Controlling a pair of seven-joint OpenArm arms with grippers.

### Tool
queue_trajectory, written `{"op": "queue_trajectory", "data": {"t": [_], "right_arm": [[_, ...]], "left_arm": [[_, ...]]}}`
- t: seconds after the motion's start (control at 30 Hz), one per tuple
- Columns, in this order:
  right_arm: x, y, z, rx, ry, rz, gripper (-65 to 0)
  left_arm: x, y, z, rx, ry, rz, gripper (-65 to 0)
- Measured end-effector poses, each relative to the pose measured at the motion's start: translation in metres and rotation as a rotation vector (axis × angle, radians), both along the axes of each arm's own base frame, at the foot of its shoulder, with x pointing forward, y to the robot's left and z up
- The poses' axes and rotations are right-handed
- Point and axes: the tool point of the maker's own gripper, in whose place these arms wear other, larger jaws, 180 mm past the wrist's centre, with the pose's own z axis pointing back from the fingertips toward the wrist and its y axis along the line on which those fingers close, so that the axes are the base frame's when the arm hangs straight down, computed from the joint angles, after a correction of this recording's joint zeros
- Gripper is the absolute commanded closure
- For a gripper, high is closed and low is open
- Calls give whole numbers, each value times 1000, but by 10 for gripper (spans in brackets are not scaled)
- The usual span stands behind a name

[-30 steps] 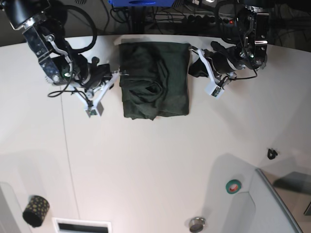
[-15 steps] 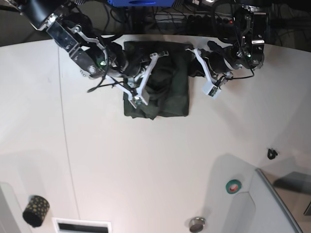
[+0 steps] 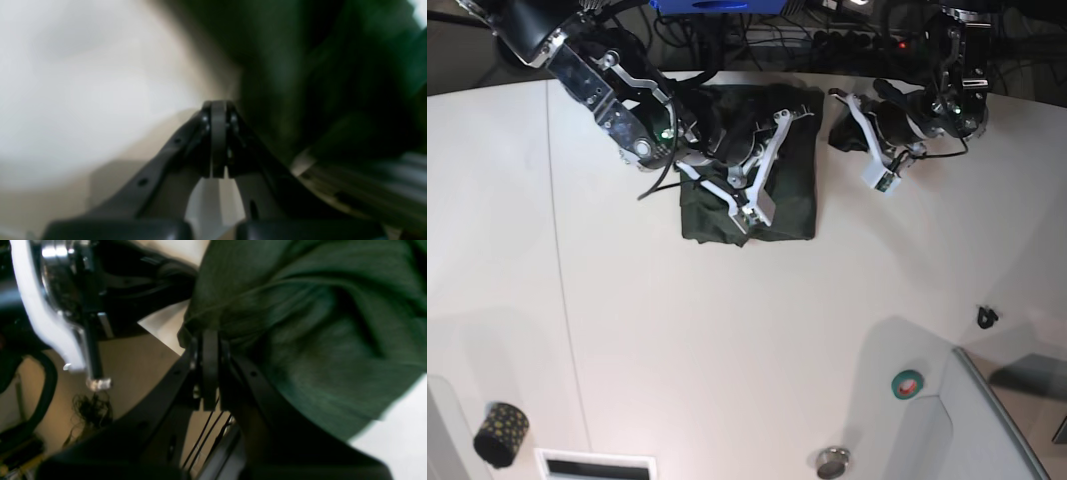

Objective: Layout the t-shirt on the table in an organized manner, then fold the t-shirt properly
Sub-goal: 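Release the shirt and reposition both grippers at its sides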

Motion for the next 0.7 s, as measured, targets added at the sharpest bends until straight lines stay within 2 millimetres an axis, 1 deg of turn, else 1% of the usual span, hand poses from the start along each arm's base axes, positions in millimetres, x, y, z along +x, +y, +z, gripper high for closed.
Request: {"op": "queue_trajectory", "data": {"t": [0.03, 0.07, 0.1, 0.13, 0.2, 0.3, 0.4, 0.47, 0.53, 0.6, 0.67, 0.7], "right_arm": [[4, -2, 10, 18, -25, -8, -3], [11, -9, 18, 20, -45, -41, -3], [18, -20, 22, 16, -47, -95, -3], [23, -35, 19, -7, -37, -158, -3], [31, -70, 6, -82, -24, -253, -3], [34, -101, -10, -134, 4, -316, -3], [37, -129, -31, -207, 37, -364, -3], [37, -136, -38, -230, 46, -374, -3], [44, -135, -40, -224, 34, -382, -3], [52, -133, -45, -219, 13, -369, -3], [53, -136, -51, -227, -1, -342, -3], [50, -141, -56, -240, 8, -340, -3]], "left_arm": [[0, 10, 0, 17, 1, 13, 0], [2, 21, 3, 23, -10, 48, 0], [3, 32, 4, 34, -15, 81, 0], [2, 43, 5, 43, -19, 112, 0], [3, 56, 7, 61, -23, 150, 0], [6, 60, 9, 62, -33, 159, 0], [8, 55, 9, 51, -36, 160, 0], [7, 47, 6, 40, -29, 150, 0], [5, 26, 2, 26, -14, 87, 0], [5, -1, 1, -17, -12, 37, 0], [1, -16, -1, -39, -5, 2, 0], [-1, -22, -2, -45, 2, -5, 0]]}}
